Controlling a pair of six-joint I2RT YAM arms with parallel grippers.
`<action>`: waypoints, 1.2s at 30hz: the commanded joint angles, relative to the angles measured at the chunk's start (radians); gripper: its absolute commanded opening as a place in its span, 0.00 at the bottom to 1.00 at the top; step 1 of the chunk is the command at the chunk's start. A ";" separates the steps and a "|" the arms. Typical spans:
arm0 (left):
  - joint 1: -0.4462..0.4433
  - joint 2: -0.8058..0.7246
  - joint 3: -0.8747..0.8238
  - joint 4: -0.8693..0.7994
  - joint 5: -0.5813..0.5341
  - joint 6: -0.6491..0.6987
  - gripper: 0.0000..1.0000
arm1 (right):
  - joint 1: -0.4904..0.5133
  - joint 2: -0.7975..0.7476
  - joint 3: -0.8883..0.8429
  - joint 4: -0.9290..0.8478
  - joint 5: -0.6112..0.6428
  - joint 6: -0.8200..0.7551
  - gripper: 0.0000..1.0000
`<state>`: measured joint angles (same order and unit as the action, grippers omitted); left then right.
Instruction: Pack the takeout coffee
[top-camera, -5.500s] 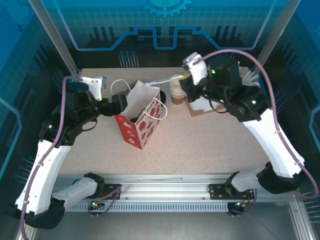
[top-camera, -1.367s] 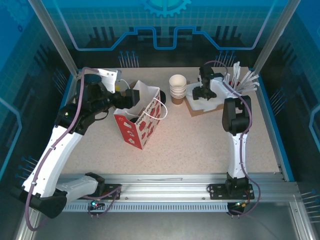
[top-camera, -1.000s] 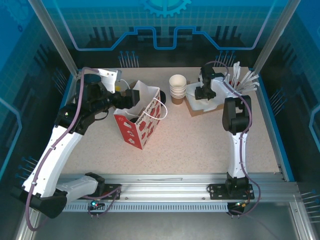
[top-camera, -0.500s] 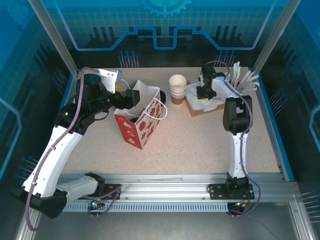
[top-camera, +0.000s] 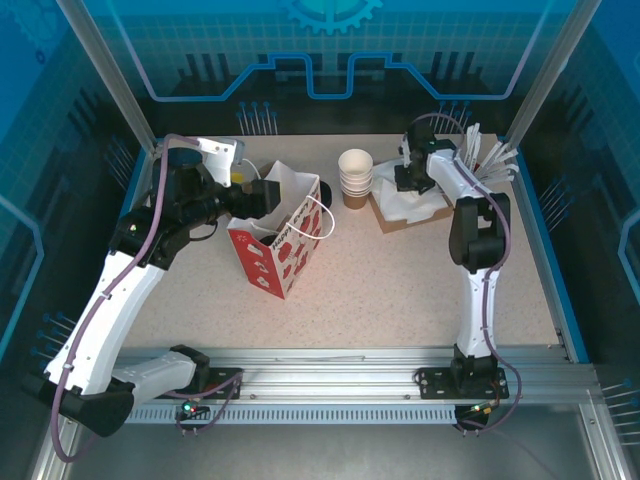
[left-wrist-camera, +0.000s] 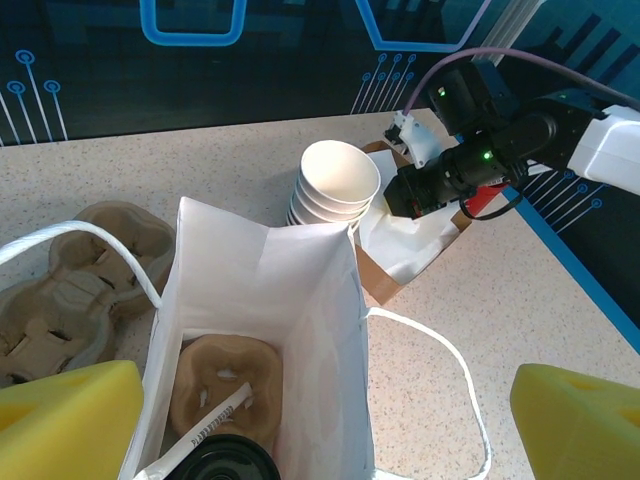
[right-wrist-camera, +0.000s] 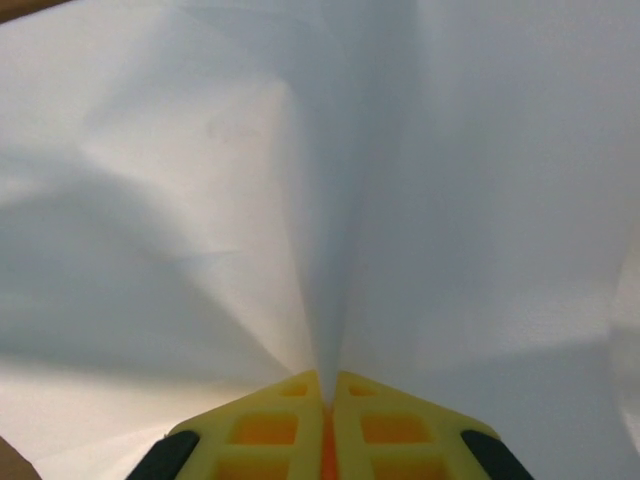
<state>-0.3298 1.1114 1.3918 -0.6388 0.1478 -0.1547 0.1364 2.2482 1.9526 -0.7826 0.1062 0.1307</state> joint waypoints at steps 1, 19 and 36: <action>0.009 -0.007 -0.003 0.007 0.028 0.001 0.96 | -0.012 -0.076 0.040 -0.029 -0.022 0.005 0.09; 0.009 -0.018 -0.002 0.014 0.059 -0.017 0.95 | 0.034 -0.353 0.030 -0.024 0.010 -0.009 0.07; -0.035 0.019 0.123 -0.031 0.139 -0.072 0.92 | 0.160 -0.797 -0.202 0.213 -0.097 -0.061 0.08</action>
<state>-0.3424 1.1206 1.4494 -0.6518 0.2596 -0.2108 0.2726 1.5055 1.7988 -0.6373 0.0811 0.0845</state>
